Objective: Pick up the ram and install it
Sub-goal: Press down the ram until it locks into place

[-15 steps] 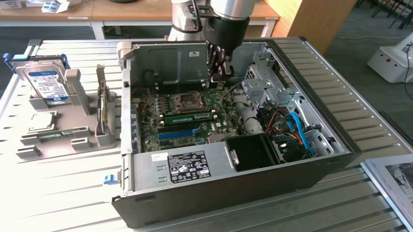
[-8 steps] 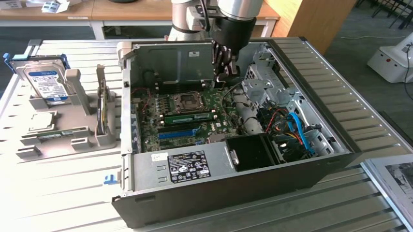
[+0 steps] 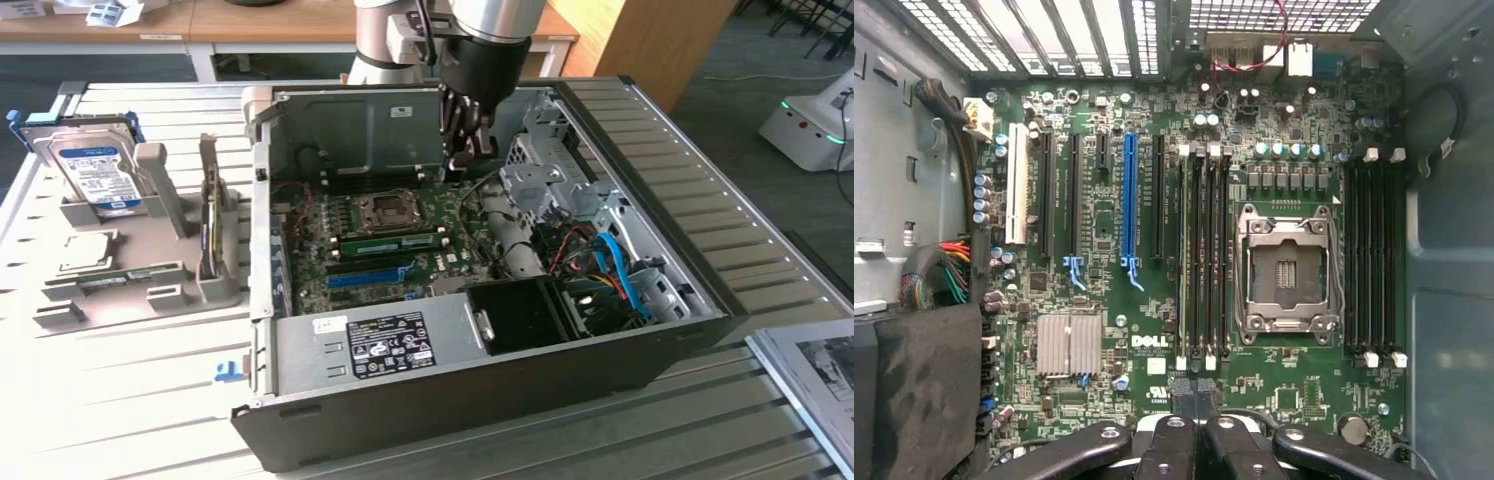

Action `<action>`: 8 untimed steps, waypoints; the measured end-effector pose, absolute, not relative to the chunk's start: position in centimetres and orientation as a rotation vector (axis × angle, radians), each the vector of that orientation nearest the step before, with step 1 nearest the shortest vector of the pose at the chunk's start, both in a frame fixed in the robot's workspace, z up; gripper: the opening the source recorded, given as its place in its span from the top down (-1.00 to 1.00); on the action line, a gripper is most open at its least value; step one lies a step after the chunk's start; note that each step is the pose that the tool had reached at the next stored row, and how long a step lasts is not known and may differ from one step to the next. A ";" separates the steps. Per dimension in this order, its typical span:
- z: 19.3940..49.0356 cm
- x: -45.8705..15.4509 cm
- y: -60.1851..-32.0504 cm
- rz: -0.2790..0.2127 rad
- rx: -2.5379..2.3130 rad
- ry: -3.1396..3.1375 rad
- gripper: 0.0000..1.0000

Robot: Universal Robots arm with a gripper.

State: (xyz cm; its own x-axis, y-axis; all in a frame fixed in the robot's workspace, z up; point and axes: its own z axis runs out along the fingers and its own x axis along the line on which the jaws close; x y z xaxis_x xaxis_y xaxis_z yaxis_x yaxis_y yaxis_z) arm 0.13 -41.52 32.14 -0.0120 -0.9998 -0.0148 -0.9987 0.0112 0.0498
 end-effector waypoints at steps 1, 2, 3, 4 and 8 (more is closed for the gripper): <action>32.1 0.1 -41.5 -0.072 2.191 -2.216 0.80; 32.0 0.1 -41.5 -0.072 2.191 -2.216 0.80; 31.9 0.1 -41.5 -0.072 2.191 -2.216 0.80; 31.8 0.1 -41.5 -0.072 2.191 -2.217 0.80; 31.5 0.1 -41.5 -0.071 2.191 -2.217 0.80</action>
State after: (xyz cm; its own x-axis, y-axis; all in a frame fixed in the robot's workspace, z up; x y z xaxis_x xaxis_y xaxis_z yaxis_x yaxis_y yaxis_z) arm 0.13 -41.51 31.46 -0.0119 -0.9998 -0.0152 -0.9987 0.0111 0.0494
